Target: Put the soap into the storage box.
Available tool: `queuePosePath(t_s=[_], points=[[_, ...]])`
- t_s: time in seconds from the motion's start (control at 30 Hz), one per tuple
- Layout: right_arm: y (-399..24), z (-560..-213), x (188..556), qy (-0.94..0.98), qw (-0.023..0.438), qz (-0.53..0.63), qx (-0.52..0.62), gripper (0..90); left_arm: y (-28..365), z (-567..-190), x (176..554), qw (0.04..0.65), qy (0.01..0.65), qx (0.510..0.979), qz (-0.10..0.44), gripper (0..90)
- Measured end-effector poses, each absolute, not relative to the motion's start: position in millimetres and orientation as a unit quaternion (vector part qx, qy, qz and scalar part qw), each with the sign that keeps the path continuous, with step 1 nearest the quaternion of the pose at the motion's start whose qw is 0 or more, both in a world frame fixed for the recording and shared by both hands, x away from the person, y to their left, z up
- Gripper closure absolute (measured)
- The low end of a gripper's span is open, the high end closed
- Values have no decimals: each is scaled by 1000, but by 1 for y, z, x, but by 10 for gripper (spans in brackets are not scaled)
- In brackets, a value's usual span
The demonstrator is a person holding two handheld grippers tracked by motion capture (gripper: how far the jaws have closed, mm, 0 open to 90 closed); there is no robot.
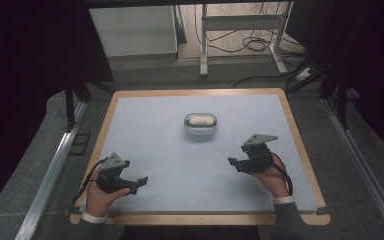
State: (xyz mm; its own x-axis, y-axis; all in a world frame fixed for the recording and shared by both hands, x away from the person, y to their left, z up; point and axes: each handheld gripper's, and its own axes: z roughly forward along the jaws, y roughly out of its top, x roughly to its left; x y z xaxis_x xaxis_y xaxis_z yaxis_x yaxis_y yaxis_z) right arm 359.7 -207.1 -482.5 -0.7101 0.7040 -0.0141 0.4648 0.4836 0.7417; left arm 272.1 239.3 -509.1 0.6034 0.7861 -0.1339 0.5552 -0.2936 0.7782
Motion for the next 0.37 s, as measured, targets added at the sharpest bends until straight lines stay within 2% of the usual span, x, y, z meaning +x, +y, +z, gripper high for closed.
queuePosePath(t_s=[0.37], points=[[-208,-484,357,844,178,371,343,255,238,-510,273,416,420,794,140,39]])
